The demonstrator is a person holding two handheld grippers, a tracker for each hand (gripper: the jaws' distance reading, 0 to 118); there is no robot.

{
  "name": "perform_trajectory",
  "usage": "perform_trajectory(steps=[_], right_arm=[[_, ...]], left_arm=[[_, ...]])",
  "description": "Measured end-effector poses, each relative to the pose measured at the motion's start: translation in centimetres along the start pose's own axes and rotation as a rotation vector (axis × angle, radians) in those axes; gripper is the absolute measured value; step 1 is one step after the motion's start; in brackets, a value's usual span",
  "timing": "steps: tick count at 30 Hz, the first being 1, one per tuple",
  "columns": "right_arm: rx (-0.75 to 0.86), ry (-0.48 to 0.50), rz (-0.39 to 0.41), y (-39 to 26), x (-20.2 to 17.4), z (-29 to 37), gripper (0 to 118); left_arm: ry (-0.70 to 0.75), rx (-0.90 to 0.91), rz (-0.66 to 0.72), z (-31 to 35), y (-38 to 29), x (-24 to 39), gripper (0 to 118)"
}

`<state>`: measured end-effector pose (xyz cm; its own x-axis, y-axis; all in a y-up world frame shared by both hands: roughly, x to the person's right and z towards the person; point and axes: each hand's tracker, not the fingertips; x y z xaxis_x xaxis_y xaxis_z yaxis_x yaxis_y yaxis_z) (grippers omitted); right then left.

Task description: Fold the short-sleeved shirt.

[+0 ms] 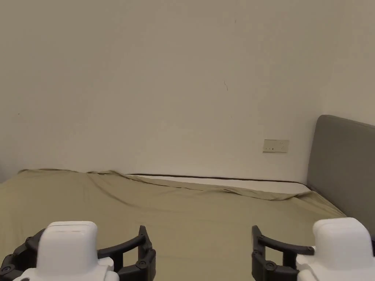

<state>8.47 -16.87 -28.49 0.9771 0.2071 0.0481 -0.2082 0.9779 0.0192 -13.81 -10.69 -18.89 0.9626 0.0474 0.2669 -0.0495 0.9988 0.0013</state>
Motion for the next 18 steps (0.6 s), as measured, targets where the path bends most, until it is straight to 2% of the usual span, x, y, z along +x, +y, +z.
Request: perform_trajectory(steps=[1,2,4,5,6,7,8,9,10,12,14,15,16,17,18], right_arm=[[0.003,0.015,0.134,0.7,-0.7,-0.4,118],[0.047,0.036,0.375,1.1,-2.0,-0.7,118],[0.152,-0.003,0.97,-0.2,-5.1,-1.0,118],[0.201,-0.025,1.21,-1.5,-6.0,-1.1,118],[0.252,-0.037,1.423,-2.8,-6.3,-1.4,118],[0.277,-0.043,1.525,-3.8,-6.5,-1.6,118],[0.269,-0.037,1.503,-4.1,-6.3,-1.9,118],[0.236,-0.025,1.411,-3.7,-6.3,-2.1,118],[0.183,0.009,1.249,-2.9,-6.1,-2.2,118],[0.121,0.017,0.819,-0.4,-4.3,-2.2,118],[0.043,0.022,0.404,1.5,-2.0,-2.1,118],[0.003,0.077,0.153,2.0,-0.6,-1.8,118],[-0.013,0.166,-0.026,2.1,0.8,-1.9,118],[-0.022,0.268,-0.217,1.6,2.0,-1.7,118],[-0.044,0.294,-0.346,0.8,2.5,-1.5,118]], left_arm=[[-0.048,0.045,0.121,1.0,0.1,-1.9,118],[-0.106,0.07,0.303,2.0,0.0,-4.8,118],[-0.109,-0.06,0.781,1.3,-0.9,-11.7,118],[-0.116,-0.175,0.966,0.3,-1.7,-14.9,118],[-0.145,-0.339,1.146,-1.4,-3.4,-18.4,118],[-0.159,-0.463,1.25,-3.1,-5.0,-20.6,118],[-0.173,-0.572,1.3,-4.8,-6.5,-22.0,118],[-0.17,-0.583,1.23,-5.4,-6.4,-21.6,118],[-0.133,-0.534,1.092,-5.3,-4.7,-20.2,118],[0.021,-0.322,0.606,-4.4,0.7,-12.2,118],[0.047,-0.108,0.136,-3.6,2.0,-3.5,118],[0.075,-0.014,-0.096,-3.7,1.2,0.3,118],[0.103,0.05,-0.236,-3.9,0.1,2.5,118],[0.145,0.098,-0.303,-4.3,-0.7,4.3,118],[0.142,0.109,-0.28,-4.0,-1.0,4.8,118]])
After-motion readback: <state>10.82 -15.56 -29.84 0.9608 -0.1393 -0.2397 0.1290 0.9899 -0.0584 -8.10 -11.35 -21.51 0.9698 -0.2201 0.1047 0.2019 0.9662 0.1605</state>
